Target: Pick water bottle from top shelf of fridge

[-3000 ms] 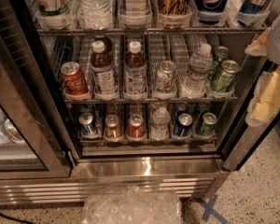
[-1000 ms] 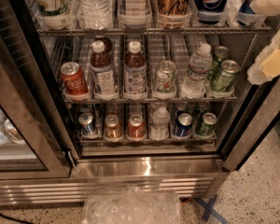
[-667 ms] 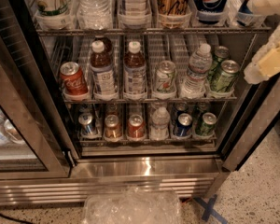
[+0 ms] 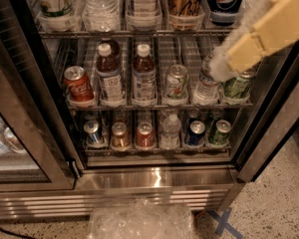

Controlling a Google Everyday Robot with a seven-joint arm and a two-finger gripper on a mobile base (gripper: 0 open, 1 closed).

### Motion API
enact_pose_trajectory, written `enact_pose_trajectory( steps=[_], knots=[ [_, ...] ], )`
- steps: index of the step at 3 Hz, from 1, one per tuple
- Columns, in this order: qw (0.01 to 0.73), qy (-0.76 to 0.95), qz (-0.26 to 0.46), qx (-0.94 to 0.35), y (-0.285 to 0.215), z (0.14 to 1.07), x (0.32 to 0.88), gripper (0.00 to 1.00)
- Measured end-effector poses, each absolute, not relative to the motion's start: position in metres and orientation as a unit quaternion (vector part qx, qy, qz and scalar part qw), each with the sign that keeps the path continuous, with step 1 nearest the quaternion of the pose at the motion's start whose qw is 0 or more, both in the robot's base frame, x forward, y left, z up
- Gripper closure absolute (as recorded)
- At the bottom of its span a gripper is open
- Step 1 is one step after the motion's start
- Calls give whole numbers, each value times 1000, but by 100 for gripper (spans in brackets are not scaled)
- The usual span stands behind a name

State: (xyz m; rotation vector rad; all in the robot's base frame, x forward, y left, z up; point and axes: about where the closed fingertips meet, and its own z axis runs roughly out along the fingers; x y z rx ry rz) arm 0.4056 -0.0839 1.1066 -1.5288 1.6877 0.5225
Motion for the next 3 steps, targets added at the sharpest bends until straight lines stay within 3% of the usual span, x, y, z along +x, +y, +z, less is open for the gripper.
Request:
enact_pose_trajectory(
  steps=[2,3],
  knots=[
    [391,627,225,-635,-20,1130,390,0],
    [391,627,225,-635,-20,1130,390,0]
  ],
)
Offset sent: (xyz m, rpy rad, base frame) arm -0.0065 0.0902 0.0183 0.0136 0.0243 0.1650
